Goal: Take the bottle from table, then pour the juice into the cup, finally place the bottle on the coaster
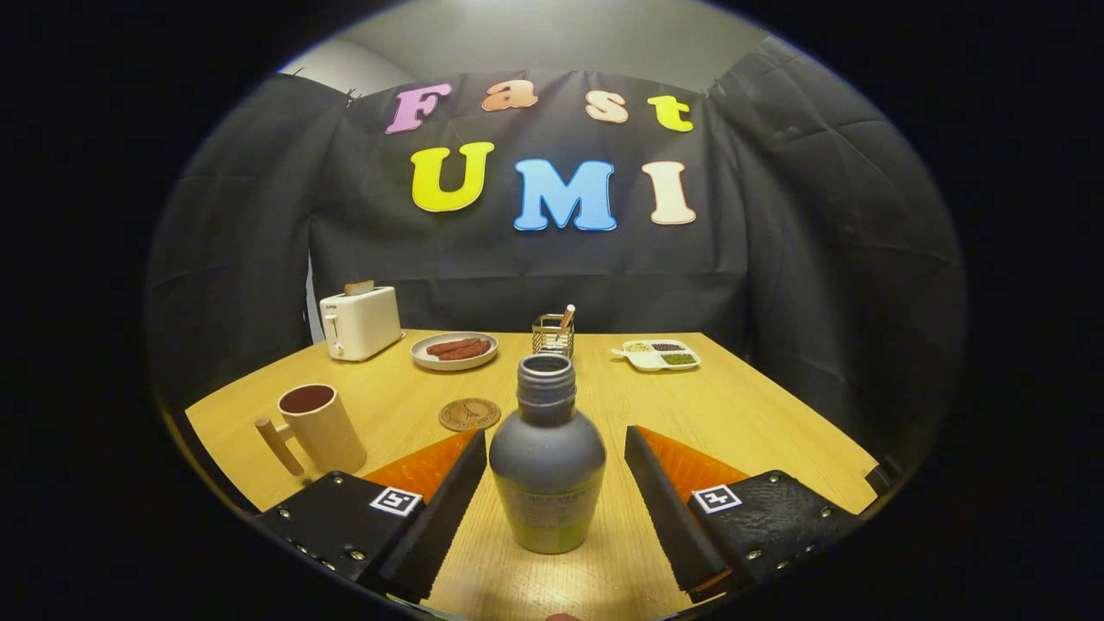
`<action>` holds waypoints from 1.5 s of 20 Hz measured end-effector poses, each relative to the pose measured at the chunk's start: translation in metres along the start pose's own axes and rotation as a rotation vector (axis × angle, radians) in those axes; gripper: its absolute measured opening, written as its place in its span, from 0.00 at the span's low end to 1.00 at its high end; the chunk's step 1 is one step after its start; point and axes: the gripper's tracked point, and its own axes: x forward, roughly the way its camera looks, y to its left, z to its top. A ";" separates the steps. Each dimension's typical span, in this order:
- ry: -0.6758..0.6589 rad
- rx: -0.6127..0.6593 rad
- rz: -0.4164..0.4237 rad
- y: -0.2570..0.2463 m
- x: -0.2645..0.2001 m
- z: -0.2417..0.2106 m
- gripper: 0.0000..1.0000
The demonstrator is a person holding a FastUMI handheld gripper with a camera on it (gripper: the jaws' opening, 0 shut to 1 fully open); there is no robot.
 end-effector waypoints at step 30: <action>0.248 -0.016 0.010 0.012 0.022 -0.055 0.74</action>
